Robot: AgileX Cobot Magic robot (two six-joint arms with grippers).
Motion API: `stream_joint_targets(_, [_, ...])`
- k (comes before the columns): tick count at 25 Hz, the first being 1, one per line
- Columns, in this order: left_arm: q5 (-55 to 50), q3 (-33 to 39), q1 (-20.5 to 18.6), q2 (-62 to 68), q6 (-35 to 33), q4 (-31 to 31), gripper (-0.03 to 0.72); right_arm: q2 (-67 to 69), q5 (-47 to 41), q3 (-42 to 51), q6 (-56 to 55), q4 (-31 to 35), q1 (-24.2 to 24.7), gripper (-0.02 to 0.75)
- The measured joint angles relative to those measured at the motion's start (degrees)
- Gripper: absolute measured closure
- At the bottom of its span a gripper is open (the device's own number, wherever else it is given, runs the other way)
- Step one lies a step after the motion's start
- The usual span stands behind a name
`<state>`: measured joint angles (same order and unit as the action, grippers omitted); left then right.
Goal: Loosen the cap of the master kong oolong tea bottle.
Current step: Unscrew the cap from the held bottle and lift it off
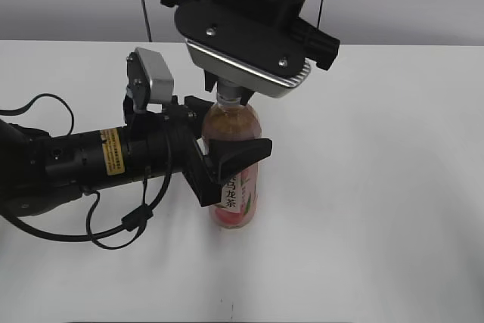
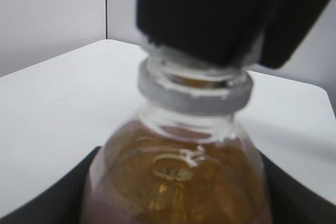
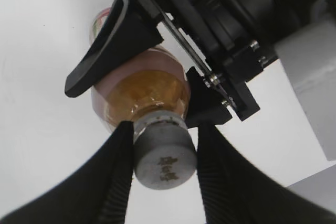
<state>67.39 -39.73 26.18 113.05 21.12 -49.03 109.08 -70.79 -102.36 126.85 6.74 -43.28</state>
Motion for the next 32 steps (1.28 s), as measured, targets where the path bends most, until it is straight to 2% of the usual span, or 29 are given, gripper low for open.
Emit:
stream_joint_targets(15, [0.0, 0.0, 0.0, 0.0, 0.1, 0.0, 0.233, -0.1, -0.1, 0.0, 19.0, -0.2, 0.0, 0.461])
stream_joint_targets(32, [0.0, -0.1, 0.0, 0.0, 0.1, -0.2, 0.233, -0.1, -0.8, -0.8, 20.7, -1.4, 0.0, 0.464])
